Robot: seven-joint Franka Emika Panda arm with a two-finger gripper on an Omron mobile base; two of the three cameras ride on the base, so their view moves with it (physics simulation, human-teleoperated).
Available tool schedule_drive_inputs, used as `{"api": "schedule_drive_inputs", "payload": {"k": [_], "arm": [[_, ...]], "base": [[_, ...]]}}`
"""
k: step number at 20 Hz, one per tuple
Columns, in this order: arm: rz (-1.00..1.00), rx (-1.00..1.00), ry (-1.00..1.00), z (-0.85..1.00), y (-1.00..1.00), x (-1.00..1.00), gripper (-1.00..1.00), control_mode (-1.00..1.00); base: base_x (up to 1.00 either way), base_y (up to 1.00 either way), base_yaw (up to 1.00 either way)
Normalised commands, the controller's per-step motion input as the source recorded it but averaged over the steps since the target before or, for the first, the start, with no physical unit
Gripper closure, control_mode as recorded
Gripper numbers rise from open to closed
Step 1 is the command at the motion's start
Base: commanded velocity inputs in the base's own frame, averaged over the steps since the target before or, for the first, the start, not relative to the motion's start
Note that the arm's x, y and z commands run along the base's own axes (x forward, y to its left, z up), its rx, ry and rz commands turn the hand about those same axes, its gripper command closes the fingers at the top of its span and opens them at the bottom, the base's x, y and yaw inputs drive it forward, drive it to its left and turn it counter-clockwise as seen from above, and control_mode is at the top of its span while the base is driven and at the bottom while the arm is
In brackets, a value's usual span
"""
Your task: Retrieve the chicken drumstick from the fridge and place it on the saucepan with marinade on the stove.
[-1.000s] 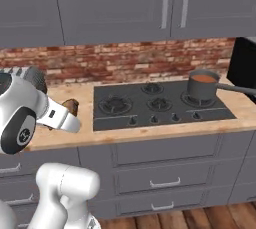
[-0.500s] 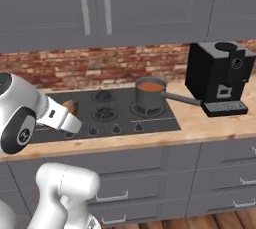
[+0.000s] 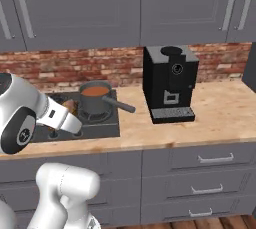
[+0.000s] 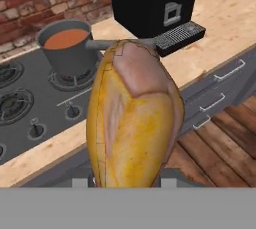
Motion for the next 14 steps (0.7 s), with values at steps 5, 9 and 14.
{"api": "schedule_drive_inputs", "payload": {"k": [5, 9, 14], "arm": [[0.0, 0.0, 0.0, 0.0, 0.0, 0.0, 1.0, 1.0], [0.0, 0.0, 0.0, 0.0, 0.0, 0.0, 1.0, 1.0], [0.0, 0.0, 0.0, 0.0, 0.0, 0.0, 1.0, 1.0]], "base": [[0.06, -0.82, 0.27], [0.13, -0.03, 0.07], [0.1, 0.39, 0.0]]}}
